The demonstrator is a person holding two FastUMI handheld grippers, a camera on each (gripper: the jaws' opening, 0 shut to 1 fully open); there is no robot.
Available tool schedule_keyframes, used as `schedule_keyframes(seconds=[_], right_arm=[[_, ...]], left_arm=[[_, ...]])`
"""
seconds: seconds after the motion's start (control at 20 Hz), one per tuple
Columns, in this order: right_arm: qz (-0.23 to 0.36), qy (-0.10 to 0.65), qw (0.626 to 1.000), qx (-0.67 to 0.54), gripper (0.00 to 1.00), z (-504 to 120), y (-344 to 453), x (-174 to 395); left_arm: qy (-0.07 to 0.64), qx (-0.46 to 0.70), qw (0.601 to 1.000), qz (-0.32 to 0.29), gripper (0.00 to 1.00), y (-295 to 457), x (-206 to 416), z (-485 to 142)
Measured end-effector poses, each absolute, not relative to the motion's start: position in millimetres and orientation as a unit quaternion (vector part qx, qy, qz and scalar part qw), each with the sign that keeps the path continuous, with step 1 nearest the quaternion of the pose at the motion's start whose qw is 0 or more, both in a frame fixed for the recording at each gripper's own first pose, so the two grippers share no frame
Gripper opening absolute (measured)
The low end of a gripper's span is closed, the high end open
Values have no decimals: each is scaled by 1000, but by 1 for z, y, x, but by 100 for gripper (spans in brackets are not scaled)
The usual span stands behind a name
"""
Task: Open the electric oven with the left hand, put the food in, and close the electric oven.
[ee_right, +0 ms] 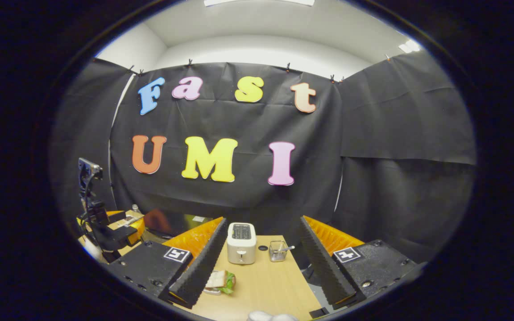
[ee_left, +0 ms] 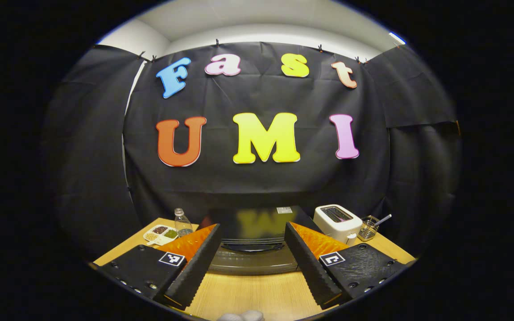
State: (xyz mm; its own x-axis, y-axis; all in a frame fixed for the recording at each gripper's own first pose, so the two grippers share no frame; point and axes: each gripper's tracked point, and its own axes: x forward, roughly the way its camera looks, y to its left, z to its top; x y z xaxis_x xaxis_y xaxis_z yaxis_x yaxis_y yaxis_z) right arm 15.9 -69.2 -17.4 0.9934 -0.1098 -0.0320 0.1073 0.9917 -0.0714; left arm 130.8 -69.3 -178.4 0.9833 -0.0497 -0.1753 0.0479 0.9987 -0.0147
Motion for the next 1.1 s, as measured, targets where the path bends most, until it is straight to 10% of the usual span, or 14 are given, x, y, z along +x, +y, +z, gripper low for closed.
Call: schedule_keyframes(seconds=[1.1], right_arm=[[-99, 70, 992, -36, 100, -49, -93, 21]], left_arm=[[221, -4, 975, -18, 98, -64, 186, -291]])
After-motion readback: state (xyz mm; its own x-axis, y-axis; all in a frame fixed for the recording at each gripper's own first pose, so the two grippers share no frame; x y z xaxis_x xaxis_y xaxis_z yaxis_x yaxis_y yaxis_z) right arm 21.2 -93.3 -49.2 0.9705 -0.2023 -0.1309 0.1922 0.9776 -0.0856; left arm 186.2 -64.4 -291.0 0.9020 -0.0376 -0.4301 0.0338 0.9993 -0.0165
